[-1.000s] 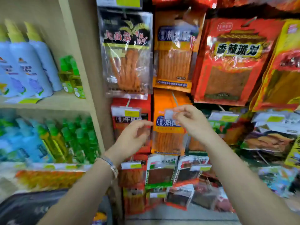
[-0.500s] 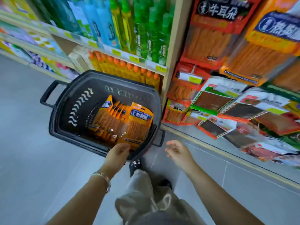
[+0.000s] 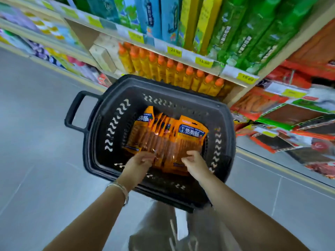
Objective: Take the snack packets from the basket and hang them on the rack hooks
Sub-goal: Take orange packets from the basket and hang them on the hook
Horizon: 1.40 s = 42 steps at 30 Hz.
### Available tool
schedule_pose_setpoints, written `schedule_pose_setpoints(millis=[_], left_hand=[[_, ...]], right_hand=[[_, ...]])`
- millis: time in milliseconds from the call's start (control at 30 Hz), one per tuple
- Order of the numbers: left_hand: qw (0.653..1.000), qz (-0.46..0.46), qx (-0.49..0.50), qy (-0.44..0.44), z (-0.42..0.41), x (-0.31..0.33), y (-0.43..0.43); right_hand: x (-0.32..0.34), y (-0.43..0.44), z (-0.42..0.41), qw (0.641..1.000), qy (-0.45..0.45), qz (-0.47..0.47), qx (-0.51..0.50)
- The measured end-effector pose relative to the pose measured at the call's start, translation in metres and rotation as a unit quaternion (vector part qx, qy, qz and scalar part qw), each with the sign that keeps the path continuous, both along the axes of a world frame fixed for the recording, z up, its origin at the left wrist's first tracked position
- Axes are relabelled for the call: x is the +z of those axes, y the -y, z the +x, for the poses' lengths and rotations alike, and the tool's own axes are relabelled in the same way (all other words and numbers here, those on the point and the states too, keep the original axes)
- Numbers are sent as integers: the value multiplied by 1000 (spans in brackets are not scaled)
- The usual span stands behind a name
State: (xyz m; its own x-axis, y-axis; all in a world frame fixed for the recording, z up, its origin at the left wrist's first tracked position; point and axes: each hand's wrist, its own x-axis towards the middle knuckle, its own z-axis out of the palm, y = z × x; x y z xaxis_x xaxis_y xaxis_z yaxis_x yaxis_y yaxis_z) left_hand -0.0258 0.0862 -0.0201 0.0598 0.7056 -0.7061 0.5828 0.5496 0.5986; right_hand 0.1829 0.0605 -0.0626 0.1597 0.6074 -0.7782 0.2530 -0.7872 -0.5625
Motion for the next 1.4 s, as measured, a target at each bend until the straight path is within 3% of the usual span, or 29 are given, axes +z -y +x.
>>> schedule_pose_setpoints(millis=[167, 433, 633, 733, 800, 933, 1033, 1133, 1200, 1300, 1400], left_hand=[[1000, -14, 7, 1, -3, -49, -64], [996, -86, 26, 10, 13, -113, -84], [994, -108, 8, -7, 3, -128, -87], [991, -130, 14, -23, -5, -133, -92], [990, -135, 34, -30, -9, -136, -96], [988, -135, 58, -38, -15, -136, -102], [982, -159, 96, -20, -17, -130, -104], [975, -164, 144, 33, -12, -122, -108], [964, -191, 160, 92, -6, -115, -111], [949, -201, 209, 123, 0, -113, -113], [950, -169, 247, 94, -4, -119, -113]], right_hand=[[-73, -33, -12, 989, 44, -102, -95], [-153, -53, 4, 968, 89, -92, -218], [-179, -68, 0, 940, 104, -166, -280], [-170, -63, -1, 947, 120, -190, -228], [-164, -59, -4, 966, 130, -143, -173], [-142, -59, -19, 984, 82, 2, -160], [-119, -66, -22, 982, -23, 3, -186], [-101, -68, -17, 951, -187, 8, -248], [-91, -69, -20, 937, -274, -12, -217], [-92, -78, -23, 963, -230, -71, -123], [-116, -86, -3, 969, -112, -51, -213]])
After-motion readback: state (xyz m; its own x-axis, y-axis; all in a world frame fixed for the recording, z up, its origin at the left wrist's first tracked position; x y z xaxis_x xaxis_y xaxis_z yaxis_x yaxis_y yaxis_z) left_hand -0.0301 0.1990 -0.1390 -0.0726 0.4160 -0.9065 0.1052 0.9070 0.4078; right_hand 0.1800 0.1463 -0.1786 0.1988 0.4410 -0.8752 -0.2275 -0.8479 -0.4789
